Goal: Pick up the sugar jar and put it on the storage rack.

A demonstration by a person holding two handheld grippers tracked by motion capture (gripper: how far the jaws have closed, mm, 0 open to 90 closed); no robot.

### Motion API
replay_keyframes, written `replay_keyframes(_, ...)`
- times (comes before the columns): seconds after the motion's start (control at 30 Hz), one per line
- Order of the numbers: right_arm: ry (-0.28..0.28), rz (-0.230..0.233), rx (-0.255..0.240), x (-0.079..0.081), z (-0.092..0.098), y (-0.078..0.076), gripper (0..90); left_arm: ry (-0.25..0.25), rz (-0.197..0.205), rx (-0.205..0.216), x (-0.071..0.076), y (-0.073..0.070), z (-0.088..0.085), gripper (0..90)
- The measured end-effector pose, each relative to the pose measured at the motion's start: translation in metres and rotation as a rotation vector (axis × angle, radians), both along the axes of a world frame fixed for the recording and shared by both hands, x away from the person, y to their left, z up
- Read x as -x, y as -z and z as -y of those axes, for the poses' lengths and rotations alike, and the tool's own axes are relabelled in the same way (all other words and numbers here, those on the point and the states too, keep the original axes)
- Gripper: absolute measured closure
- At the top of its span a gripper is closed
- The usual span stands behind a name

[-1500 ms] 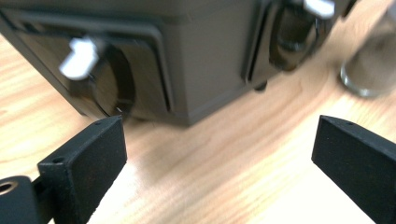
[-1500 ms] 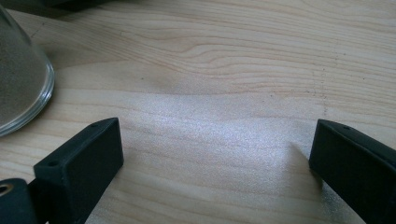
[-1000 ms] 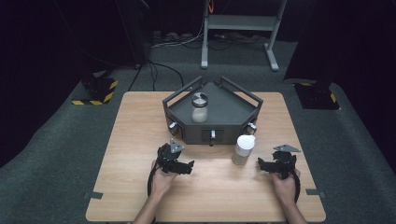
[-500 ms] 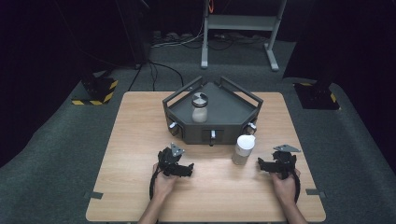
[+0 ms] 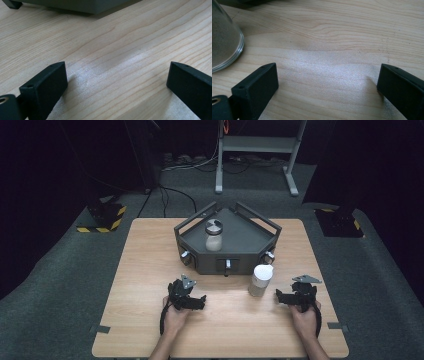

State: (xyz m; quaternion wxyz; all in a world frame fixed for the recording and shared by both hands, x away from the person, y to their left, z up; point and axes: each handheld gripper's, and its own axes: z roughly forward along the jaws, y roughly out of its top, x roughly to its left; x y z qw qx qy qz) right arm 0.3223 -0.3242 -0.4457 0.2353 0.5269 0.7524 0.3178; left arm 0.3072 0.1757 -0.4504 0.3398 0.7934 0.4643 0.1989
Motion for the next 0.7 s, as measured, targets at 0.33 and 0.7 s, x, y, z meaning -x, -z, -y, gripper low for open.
replay_keyframes(0.33, -0.004, 0.000, -0.001, -0.0013, 0.0001, 0.0002, 2.7, 0.000, 0.000, 0.001, 0.0000, 0.0001, -0.0002, 3.1)
replay_keyframes(0.7, -0.002, 0.000, 0.001, -0.0013, -0.0004, 0.0001, 2.7, -0.004, 0.001, -0.001, 0.0007, 0.0001, 0.0008, 3.2)
